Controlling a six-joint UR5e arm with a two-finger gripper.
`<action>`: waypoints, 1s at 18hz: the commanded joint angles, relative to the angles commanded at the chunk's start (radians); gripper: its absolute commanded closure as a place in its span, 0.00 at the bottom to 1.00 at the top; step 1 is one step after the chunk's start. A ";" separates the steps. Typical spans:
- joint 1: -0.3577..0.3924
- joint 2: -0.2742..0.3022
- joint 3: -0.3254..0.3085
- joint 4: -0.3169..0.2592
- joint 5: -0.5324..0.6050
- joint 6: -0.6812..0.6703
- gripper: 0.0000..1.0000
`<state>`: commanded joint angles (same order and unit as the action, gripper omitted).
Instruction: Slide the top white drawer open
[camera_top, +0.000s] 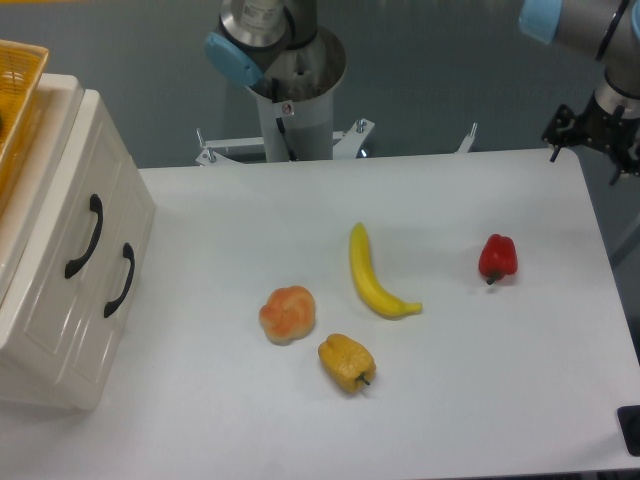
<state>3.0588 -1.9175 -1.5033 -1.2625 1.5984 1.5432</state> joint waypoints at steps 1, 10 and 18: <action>0.000 0.002 0.003 0.000 0.003 0.000 0.00; -0.057 -0.002 -0.003 0.005 -0.049 -0.219 0.00; -0.158 0.026 -0.070 0.006 -0.017 -0.461 0.00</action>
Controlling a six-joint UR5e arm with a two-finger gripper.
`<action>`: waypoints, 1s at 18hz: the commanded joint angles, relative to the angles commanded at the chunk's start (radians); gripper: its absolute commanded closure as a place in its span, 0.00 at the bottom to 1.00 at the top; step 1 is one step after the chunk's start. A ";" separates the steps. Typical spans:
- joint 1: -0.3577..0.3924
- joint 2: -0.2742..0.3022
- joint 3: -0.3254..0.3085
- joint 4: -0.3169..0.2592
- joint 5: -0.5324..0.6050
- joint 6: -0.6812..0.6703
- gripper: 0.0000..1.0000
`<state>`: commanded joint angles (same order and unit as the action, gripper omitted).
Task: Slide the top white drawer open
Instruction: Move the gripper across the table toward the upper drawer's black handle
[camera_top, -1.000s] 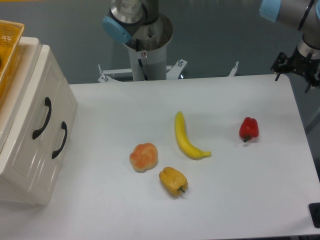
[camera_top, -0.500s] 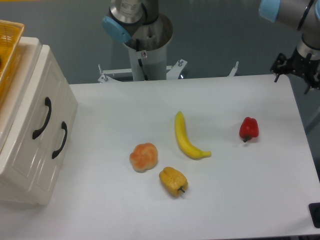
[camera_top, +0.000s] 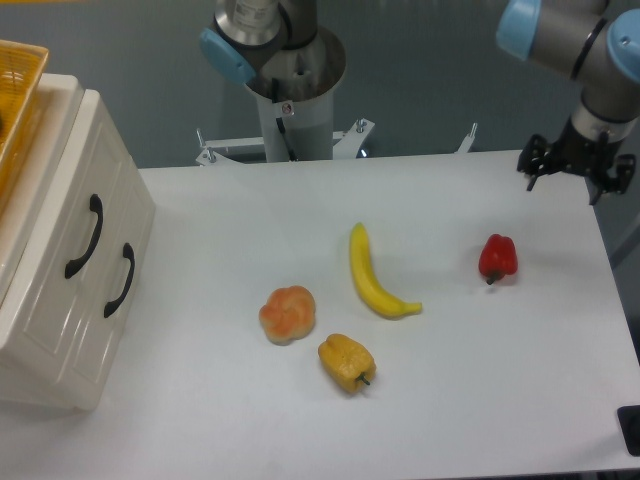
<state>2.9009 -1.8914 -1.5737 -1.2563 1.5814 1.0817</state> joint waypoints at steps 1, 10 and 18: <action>-0.018 0.005 -0.011 -0.003 0.017 -0.022 0.00; -0.158 0.054 -0.025 -0.075 -0.073 -0.336 0.00; -0.368 0.078 0.014 -0.097 -0.205 -0.670 0.00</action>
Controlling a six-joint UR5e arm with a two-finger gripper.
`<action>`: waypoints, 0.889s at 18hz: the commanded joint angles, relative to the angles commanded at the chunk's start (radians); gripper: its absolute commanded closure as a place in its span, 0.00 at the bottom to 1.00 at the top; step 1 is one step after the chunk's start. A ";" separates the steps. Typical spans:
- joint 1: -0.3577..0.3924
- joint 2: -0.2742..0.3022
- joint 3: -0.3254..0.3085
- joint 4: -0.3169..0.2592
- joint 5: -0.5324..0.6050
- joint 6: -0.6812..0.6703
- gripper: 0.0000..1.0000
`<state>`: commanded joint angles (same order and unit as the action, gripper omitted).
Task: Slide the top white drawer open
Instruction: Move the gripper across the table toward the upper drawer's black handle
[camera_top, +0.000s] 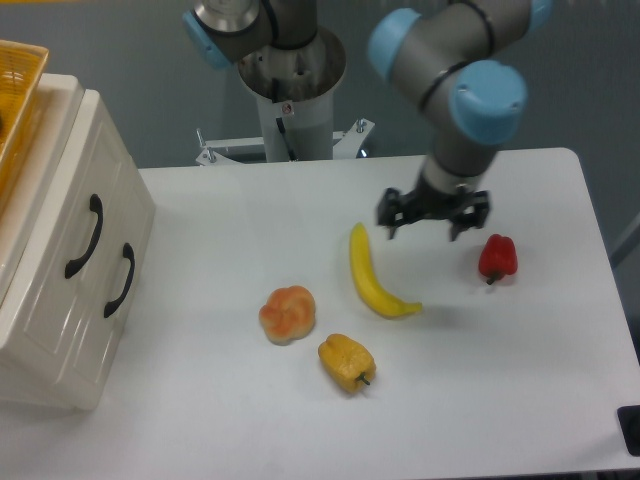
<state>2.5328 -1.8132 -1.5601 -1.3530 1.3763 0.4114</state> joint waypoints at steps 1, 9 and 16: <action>-0.015 0.000 0.006 0.003 -0.032 -0.023 0.00; -0.176 0.011 0.012 0.000 -0.147 -0.131 0.00; -0.272 0.046 -0.003 -0.061 -0.157 -0.132 0.00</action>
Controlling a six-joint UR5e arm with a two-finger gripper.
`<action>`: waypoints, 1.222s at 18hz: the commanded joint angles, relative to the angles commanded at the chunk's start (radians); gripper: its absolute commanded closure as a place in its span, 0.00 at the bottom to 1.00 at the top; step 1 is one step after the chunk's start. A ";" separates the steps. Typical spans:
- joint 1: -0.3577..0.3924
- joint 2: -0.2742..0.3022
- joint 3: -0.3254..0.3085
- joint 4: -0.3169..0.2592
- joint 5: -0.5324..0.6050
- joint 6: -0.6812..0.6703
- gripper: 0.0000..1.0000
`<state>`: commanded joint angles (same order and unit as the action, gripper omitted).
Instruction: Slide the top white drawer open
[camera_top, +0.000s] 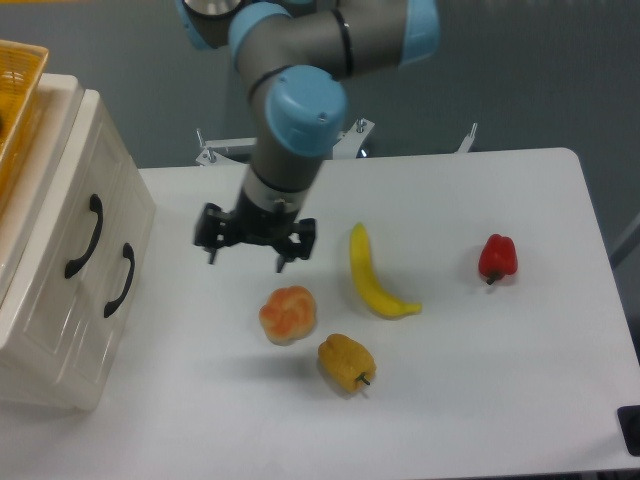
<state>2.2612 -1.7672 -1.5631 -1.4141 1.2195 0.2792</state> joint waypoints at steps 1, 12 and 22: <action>-0.008 0.003 -0.002 -0.014 -0.011 0.000 0.00; -0.078 0.000 0.000 -0.034 -0.064 -0.035 0.00; -0.143 -0.015 -0.003 -0.031 -0.071 -0.038 0.00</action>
<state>2.1185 -1.7825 -1.5662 -1.4450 1.1490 0.2409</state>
